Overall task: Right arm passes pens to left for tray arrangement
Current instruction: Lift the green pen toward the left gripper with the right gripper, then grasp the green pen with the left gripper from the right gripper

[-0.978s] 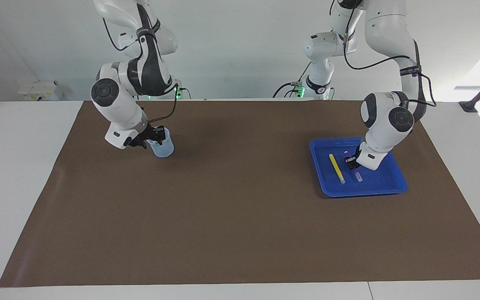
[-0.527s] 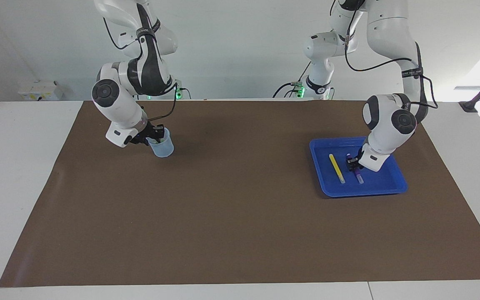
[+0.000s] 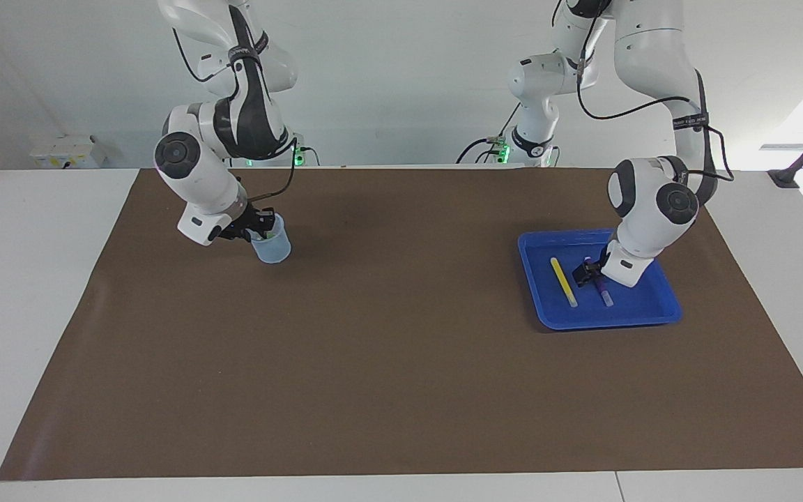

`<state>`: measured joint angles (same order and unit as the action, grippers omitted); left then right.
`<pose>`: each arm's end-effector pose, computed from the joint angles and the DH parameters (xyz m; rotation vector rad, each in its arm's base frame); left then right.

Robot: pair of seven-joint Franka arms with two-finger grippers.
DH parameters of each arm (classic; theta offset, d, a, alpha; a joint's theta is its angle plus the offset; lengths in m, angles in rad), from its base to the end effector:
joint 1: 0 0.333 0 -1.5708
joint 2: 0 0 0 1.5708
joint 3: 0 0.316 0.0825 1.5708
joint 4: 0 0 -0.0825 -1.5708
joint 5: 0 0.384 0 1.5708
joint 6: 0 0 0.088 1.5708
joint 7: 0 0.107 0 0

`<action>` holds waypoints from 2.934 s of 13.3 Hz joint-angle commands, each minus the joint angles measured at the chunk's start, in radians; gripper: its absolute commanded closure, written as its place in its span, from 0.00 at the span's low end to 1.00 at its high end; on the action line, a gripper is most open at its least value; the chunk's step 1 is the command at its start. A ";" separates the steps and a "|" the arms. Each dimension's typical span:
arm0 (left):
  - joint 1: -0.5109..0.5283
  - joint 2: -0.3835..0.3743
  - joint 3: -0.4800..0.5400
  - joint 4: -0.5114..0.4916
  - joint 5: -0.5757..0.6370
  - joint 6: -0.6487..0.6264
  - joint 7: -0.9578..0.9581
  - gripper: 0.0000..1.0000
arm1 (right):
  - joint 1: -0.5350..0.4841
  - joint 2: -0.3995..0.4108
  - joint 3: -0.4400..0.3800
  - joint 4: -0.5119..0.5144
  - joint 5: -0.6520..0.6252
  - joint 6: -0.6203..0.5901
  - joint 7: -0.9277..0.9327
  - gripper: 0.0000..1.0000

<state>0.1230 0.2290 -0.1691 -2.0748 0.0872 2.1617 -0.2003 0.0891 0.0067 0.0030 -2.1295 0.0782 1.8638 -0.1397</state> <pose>0.5644 -0.0210 0.3098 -3.0836 -0.1578 0.2057 0.5064 0.0528 0.3858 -3.0210 -0.3015 0.4133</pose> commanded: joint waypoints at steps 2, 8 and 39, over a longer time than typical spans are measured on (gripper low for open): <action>0.021 0.010 -0.009 0.016 0.008 0.000 0.009 0.00 | -0.006 -0.024 0.006 -0.021 0.002 0.003 0.012 1.00; 0.003 0.000 -0.012 0.249 -0.206 -0.315 -0.013 0.00 | -0.014 0.001 0.006 0.214 0.027 -0.228 0.015 1.00; -0.183 -0.405 -0.251 0.147 -0.860 -0.082 -1.642 0.00 | 0.425 -0.011 0.032 0.442 0.403 0.253 1.207 1.00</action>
<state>-0.0529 -0.1317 -0.4338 -1.8717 -0.7464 2.0653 -1.8748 0.5134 0.0086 0.0325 -1.6605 0.4565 2.0903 1.0751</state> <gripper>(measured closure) 0.000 0.828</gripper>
